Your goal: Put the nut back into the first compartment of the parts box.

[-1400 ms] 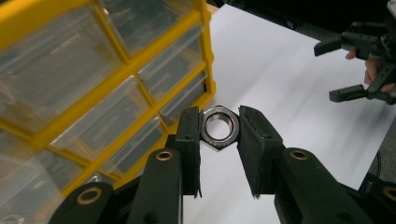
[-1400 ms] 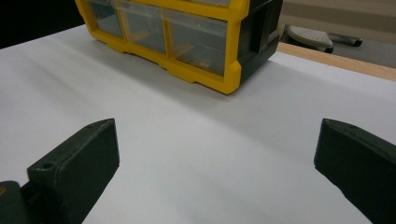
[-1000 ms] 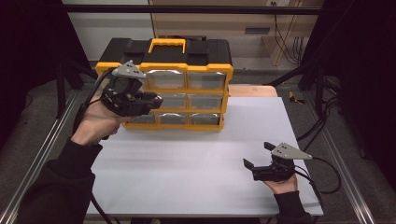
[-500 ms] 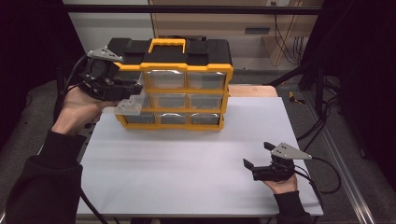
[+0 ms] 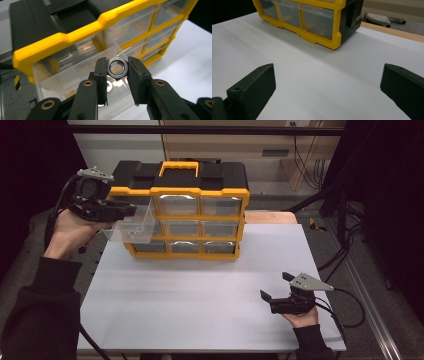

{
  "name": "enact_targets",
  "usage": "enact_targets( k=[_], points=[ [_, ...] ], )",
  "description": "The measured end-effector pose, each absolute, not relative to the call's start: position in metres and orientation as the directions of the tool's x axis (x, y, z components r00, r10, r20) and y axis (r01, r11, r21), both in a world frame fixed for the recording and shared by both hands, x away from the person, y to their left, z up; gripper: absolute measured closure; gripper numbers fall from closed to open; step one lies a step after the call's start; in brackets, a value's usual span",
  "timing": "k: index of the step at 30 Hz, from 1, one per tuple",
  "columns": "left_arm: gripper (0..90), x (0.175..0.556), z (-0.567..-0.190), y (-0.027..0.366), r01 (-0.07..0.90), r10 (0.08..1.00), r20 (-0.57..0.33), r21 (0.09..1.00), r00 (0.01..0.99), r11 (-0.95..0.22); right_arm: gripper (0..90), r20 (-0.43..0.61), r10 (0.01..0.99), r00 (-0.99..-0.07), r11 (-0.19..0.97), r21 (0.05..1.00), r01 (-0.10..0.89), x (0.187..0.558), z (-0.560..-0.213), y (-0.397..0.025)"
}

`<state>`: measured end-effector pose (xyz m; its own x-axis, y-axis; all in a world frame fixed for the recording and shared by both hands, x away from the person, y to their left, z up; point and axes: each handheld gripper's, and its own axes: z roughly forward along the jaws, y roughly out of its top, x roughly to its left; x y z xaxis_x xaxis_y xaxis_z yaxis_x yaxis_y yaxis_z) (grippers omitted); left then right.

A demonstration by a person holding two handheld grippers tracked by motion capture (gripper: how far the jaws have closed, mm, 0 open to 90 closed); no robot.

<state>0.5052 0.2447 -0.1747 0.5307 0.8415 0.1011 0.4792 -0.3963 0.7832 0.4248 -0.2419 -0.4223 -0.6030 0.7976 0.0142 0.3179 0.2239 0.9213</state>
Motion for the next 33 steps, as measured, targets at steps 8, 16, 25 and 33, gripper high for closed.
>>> enact_targets(
  k=[8,16,25,33],
  points=[
    [69.3,0.512,-0.18,0.26,0.513,0.867,0.1,0.771,0.488,-0.378,0.5,0.02,0.799,-0.601,0.219,0.921,0.322,0.424,-0.422,-0.241],
    [69.3,0.517,-0.188,0.274,0.543,0.889,0.1,0.759,0.448,-0.359,0.5,0.014,0.799,-0.601,0.227,0.919,0.323,0.425,-0.424,-0.24],
    [69.3,0.522,-0.199,0.28,0.577,0.9,0.115,0.731,0.421,-0.364,0.5,0.015,0.799,-0.601,0.225,0.92,0.322,0.425,-0.423,-0.24],
    [69.2,0.527,-0.212,0.281,0.611,0.907,0.112,0.705,0.407,-0.361,0.5,0.015,0.799,-0.6,0.225,0.919,0.323,0.425,-0.423,-0.24]
  ],
)
